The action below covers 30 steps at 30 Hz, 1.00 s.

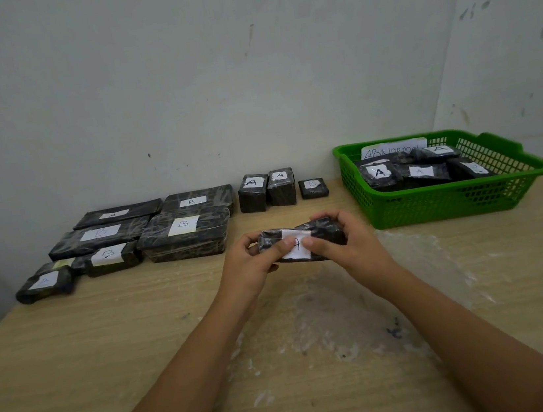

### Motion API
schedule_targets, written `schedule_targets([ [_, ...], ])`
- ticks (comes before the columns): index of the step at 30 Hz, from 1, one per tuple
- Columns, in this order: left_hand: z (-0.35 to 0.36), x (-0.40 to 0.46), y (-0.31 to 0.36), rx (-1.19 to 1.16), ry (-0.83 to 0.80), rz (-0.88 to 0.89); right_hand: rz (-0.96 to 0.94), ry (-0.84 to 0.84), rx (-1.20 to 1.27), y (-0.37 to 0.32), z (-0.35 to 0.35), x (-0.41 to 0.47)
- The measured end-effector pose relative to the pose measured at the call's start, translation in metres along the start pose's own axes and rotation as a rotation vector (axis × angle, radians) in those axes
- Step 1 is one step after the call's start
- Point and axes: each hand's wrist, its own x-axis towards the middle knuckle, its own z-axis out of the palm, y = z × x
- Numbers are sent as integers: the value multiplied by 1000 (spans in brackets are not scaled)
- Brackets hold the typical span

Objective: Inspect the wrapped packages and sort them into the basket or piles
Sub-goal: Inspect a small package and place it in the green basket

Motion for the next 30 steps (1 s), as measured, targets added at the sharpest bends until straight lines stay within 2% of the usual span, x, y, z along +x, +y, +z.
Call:
schedule_targets([
  [4,2,0,-4,56,24,16,21,34,-36,6,2,1],
  [11,3,5,-9,66,-27,-11,63,123,-15,14,6,6],
  [18,0,4,-8,90,-50,26,113,48,56,12,1,7],
  [23,-3,9,-9,65,-13,-2,69,-17,20,14,-1,7],
  [26,-4,8,-8,51,-15,-26,58,-1,8,14,0,7],
  [30,-7,5,1,-31,-128,-111,52,81,0,14,-2,12],
])
